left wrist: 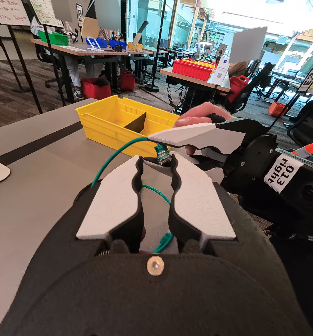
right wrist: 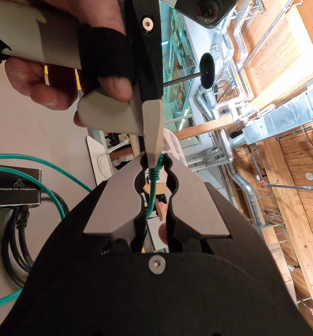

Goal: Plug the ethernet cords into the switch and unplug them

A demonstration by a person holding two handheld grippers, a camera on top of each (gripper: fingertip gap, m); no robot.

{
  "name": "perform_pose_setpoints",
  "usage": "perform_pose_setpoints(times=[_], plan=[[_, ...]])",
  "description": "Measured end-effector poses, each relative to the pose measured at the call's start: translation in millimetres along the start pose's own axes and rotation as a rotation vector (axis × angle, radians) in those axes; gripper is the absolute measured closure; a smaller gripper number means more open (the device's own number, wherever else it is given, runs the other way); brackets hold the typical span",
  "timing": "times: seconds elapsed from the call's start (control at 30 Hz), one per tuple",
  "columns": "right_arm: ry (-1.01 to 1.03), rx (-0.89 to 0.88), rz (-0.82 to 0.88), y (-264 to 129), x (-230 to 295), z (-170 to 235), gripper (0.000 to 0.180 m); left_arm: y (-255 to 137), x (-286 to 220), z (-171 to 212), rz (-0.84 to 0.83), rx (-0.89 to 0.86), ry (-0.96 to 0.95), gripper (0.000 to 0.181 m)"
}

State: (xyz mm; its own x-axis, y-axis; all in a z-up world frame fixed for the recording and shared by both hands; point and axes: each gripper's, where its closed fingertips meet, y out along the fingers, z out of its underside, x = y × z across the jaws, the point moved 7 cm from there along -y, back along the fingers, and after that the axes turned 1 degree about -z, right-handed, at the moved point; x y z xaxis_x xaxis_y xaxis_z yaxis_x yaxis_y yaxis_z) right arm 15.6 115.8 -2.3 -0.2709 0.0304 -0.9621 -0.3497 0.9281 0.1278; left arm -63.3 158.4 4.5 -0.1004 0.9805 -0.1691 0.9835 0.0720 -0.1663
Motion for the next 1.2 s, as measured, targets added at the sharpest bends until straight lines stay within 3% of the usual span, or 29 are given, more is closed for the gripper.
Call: perform_pose_setpoints(times=[0.4, 0.53, 0.63, 0.8, 1.2], plan=[[-0.06, 0.042, -0.009, 3.8, 15.2, 13.1, 0.165, 2.9, 5.1, 5.8, -0.017, 0.0, -0.039, 0.167], [-0.048, 0.022, -0.004, 2.1, 16.2, 13.9, 0.15, 0.6, 9.5, 1.9, -0.054, -0.017, -0.016, 0.168], [0.001, 0.005, -0.017, -0.5, 13.1, 14.9, 0.152, -4.1, 13.7, -0.1, -0.038, -0.014, -0.009, 0.168], [0.147, -0.124, -0.097, -9.4, 4.6, 11.5, 0.169, -10.4, 11.4, 1.8, 0.125, -0.049, 0.114, 0.168], [0.168, -0.183, -0.142, -17.0, -1.2, 8.9, 0.17, -9.6, 13.4, 3.1, 0.291, -0.134, 0.194, 0.168]])
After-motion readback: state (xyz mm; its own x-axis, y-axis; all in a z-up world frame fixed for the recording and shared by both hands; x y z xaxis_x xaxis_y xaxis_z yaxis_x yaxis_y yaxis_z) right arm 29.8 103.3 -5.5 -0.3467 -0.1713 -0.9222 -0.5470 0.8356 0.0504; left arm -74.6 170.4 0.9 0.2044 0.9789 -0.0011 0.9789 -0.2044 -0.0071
